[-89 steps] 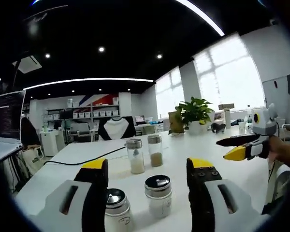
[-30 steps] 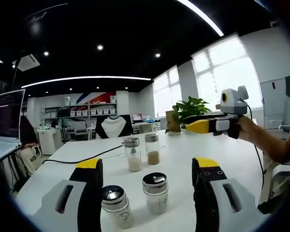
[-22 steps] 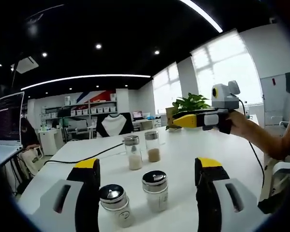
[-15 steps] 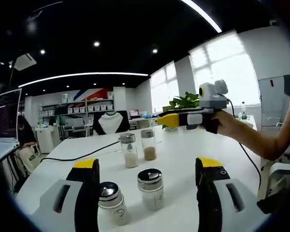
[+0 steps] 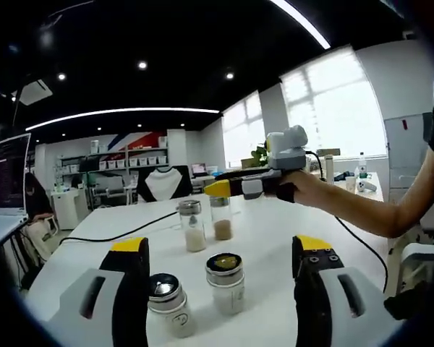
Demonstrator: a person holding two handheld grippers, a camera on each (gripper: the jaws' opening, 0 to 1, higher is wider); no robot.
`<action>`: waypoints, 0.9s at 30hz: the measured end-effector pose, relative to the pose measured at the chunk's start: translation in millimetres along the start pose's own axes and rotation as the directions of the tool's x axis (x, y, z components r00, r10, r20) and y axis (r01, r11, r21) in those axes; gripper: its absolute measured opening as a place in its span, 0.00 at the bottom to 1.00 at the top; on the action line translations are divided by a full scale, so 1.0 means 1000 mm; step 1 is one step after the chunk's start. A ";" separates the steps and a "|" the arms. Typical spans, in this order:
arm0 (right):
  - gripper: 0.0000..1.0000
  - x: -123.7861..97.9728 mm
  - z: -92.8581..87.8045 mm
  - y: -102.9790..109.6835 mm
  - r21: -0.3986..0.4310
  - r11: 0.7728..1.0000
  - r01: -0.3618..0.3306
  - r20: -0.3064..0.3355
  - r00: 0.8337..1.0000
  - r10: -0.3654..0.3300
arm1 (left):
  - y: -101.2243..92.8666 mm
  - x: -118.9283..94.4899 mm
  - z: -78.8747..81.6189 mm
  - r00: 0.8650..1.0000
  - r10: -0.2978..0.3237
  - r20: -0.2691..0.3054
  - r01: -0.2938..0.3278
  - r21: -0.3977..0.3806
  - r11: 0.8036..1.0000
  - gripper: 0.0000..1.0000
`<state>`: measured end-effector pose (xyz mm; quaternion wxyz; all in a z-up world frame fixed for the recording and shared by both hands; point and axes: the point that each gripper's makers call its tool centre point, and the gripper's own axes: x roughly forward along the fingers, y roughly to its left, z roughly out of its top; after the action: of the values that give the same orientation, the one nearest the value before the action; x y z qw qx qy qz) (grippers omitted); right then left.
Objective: Rotate the seasoning bottle until the label or dispensing opening points toward the visible target arrow and the bottle remains upright within the marked orientation range
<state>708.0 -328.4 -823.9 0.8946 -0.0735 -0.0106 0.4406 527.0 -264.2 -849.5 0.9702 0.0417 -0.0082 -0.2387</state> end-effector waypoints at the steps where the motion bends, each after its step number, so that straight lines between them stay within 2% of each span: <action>1: 0.55 0.003 0.000 -0.003 0.001 1.000 0.002 0.003 1.000 -0.002 | 0.000 0.000 0.000 1.000 0.001 0.003 -0.001 -0.001 1.000 0.86; 12: 0.53 0.037 -0.010 -0.018 0.081 0.996 0.041 -0.002 0.999 -0.041 | 0.007 0.011 -0.002 1.000 0.011 0.009 -0.011 -0.021 1.000 0.86; 20: 0.52 0.049 -0.023 -0.020 0.095 0.994 0.050 -0.017 0.999 -0.049 | 0.002 0.020 -0.001 1.000 -0.024 0.004 0.024 -0.011 1.000 0.86; 27: 0.51 0.059 -0.034 -0.025 0.086 0.995 0.060 -0.046 0.997 -0.056 | -0.008 0.029 -0.009 0.998 -0.063 -0.019 0.063 -0.016 0.998 0.86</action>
<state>766.7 -300.5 -856.9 0.9094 -0.0436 0.0257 0.4127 549.5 -283.6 -859.6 0.9625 0.0367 0.0043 -0.2689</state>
